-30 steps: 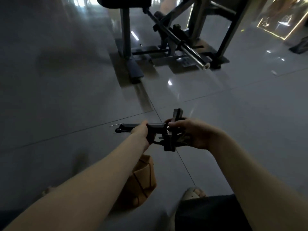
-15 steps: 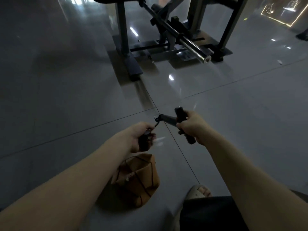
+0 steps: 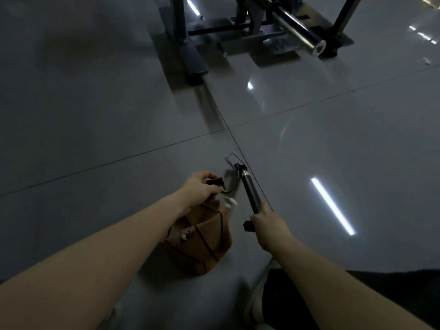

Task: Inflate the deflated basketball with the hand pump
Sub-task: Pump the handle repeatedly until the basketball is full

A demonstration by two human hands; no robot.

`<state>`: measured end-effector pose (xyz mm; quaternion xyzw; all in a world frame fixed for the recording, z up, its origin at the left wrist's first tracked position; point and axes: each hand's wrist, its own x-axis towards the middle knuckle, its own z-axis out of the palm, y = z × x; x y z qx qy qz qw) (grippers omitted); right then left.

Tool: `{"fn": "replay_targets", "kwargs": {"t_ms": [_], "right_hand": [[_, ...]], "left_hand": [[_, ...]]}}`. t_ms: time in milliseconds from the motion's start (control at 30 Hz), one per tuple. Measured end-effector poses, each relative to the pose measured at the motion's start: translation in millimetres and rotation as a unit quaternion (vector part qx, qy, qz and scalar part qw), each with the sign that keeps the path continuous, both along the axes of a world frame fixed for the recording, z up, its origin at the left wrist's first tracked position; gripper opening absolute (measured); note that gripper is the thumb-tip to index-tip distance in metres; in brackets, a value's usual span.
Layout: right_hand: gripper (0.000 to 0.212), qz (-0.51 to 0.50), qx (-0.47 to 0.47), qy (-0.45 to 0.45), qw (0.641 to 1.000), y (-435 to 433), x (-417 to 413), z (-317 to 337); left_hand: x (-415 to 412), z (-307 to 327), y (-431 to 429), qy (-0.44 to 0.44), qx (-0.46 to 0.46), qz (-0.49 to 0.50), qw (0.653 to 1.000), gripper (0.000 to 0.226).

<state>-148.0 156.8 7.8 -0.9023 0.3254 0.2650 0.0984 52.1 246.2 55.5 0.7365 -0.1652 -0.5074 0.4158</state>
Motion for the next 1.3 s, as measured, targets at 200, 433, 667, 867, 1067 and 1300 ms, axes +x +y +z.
{"fn": "replay_targets", "kwargs": {"t_ms": [200, 433, 667, 867, 1067, 1300], "right_hand": [[0.031, -0.006, 0.009, 0.095, 0.995, 19.6, -15.3, -66.3], [0.041, -0.007, 0.095, 0.144, 0.985, 23.8, -7.9, -104.5], [0.046, -0.446, 0.428, -0.13, 0.775, -51.2, 49.5, -27.2], [0.076, -0.345, 0.502, -0.03, 0.793, -55.0, 57.7, -1.0], [0.063, -0.356, 0.573, -0.085, 0.734, -42.7, 50.6, -7.9], [0.049, -0.37, 0.568, -0.173, 0.715, -34.6, 49.6, -13.2]], "left_hand": [[-4.7, -35.8, 4.3, -0.021, -0.042, -0.024, 0.999, 0.015], [-4.1, -57.2, 15.3, -0.045, -0.052, -0.075, 0.995, 0.019], [-11.5, -57.1, 17.4, -0.076, -0.068, -0.107, 0.989, 0.019], [-12.4, -51.9, 18.8, -0.061, -0.084, -0.127, 0.986, 0.025], [-9.1, -46.7, 11.5, -0.115, -0.103, -0.178, 0.972, 0.019], [-7.6, -46.3, 4.7, -0.151, -0.129, -0.198, 0.96, 0.011]]}}
